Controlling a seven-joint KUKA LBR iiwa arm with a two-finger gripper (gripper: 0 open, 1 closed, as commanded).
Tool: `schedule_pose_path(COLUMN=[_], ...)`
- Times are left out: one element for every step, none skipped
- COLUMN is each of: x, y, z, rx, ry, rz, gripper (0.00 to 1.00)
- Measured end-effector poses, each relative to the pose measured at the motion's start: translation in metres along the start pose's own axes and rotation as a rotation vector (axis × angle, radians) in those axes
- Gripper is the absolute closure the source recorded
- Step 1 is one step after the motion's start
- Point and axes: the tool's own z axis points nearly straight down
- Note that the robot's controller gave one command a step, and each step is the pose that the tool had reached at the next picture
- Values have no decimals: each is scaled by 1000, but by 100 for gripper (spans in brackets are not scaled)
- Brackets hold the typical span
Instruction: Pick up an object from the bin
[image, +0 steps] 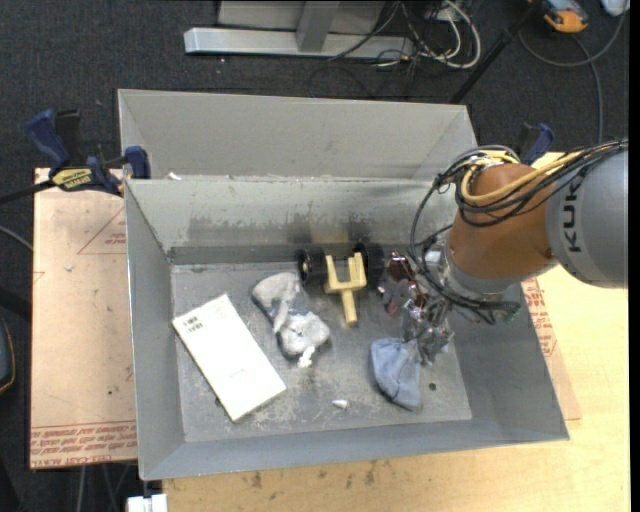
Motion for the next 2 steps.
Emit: schedule_pose_path(x=[0, 1], y=[0, 1], z=[-1, -6], rx=[0, -4], ry=[0, 2], rz=[1, 1], gripper=[100, 100])
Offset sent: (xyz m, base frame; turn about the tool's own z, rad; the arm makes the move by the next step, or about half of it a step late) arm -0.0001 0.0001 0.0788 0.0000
